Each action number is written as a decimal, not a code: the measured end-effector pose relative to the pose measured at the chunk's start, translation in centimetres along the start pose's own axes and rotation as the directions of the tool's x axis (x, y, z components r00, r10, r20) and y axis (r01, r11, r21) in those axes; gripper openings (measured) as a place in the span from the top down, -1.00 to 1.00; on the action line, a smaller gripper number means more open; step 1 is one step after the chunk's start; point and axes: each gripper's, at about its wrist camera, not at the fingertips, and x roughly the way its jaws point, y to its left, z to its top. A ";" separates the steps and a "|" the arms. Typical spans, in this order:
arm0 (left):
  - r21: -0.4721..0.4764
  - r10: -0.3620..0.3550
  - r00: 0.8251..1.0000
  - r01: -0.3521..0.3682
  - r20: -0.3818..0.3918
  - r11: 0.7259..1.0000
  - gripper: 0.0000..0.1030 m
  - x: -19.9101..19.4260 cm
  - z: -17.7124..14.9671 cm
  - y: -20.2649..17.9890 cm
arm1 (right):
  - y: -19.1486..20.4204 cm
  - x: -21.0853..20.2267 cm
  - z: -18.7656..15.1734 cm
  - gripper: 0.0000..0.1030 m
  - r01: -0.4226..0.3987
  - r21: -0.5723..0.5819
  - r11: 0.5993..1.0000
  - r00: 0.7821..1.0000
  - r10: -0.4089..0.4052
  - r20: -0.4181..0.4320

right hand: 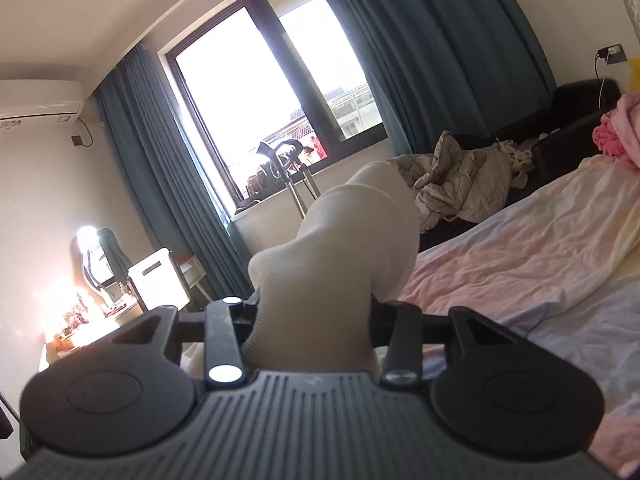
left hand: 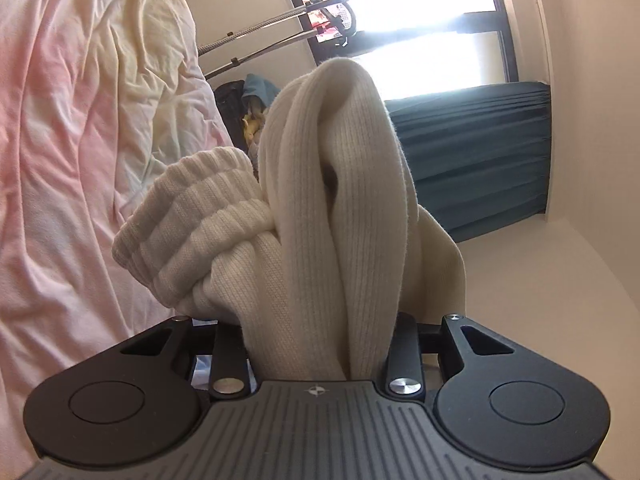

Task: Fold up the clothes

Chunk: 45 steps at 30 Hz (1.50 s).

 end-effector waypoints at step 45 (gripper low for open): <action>0.690 0.286 0.896 0.032 -0.341 0.723 -0.85 22.0 -13.6 -1.5 | -31.7 -6.1 -5.2 -0.46 0.608 0.546 0.576 0.694 -0.720 -0.012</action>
